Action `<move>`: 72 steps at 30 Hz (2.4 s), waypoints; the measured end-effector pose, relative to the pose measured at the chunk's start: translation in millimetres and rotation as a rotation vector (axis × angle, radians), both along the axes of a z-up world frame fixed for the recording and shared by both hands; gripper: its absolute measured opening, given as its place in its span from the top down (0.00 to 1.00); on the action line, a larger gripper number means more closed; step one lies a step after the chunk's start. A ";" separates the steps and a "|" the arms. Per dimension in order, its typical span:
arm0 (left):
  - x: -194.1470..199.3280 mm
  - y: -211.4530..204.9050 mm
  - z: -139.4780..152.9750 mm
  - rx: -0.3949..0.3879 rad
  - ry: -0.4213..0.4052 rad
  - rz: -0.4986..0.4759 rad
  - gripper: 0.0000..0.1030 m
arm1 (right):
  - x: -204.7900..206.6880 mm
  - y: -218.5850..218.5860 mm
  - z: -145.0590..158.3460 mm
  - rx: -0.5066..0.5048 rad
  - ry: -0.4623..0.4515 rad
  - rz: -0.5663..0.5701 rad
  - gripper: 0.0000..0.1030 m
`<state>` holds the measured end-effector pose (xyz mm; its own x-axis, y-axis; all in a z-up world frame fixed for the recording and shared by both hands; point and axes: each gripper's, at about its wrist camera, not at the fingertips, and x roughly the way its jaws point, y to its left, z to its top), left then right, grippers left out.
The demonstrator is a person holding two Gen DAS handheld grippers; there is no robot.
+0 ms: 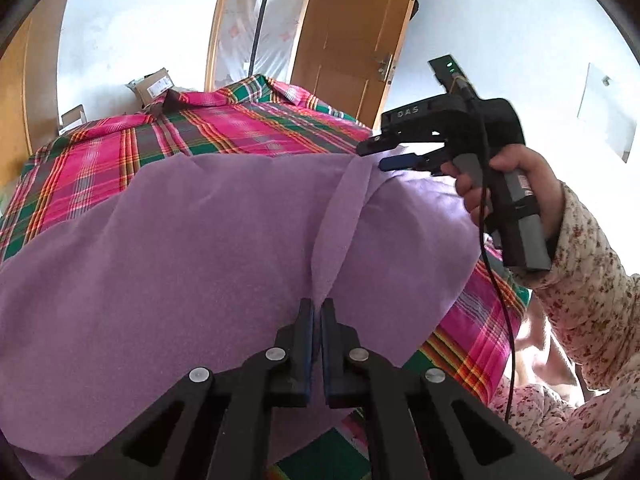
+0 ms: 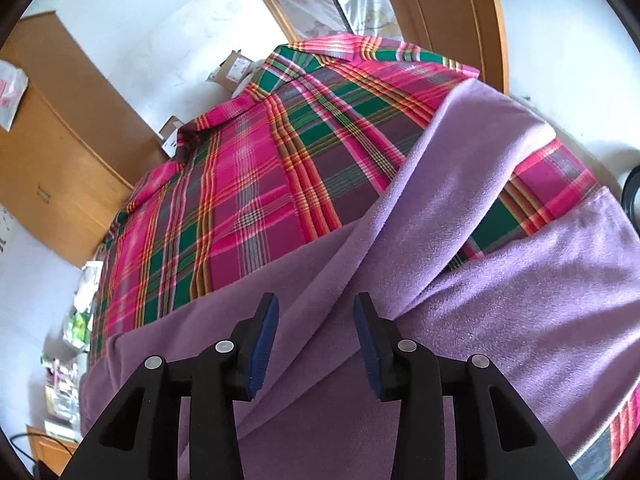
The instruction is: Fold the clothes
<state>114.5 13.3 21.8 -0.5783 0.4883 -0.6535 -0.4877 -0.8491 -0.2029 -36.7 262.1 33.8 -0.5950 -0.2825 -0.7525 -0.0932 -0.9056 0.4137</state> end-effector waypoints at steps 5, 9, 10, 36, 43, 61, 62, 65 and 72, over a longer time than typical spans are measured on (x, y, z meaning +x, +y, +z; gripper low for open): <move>0.4 -1.2 -3.4 0.003 -0.011 0.001 0.97 | -8.9 0.6 -2.0 -0.019 -0.009 0.005 0.60; -0.4 -1.4 -4.9 0.005 -0.018 0.004 0.97 | -20.1 9.0 -9.2 -0.083 -0.035 -0.017 0.60; -0.2 -1.2 -5.0 0.004 -0.018 0.004 0.97 | -22.1 10.1 -10.2 -0.089 -0.037 -0.021 0.61; -0.9 4.2 -5.6 -0.047 -0.044 0.076 0.91 | 14.4 27.5 14.9 -0.050 0.224 -0.046 0.96; 8.9 2.8 13.3 -0.045 0.030 0.090 0.95 | 37.3 34.3 38.7 -0.014 0.337 -0.057 0.97; 32.4 14.3 23.6 -0.121 0.070 0.046 0.95 | 111.4 53.8 41.6 0.095 0.412 -0.067 0.97; 33.8 15.2 22.4 -0.129 0.068 0.042 0.95 | 113.9 54.9 38.1 0.097 0.407 -0.069 0.97; 35.6 16.3 16.6 -0.135 0.051 0.039 0.95 | 120.3 61.3 27.3 0.080 0.387 -0.078 0.97; 38.6 22.7 -1.4 -0.189 0.010 0.030 0.95 | 130.5 65.7 -3.0 0.081 0.324 -0.092 0.97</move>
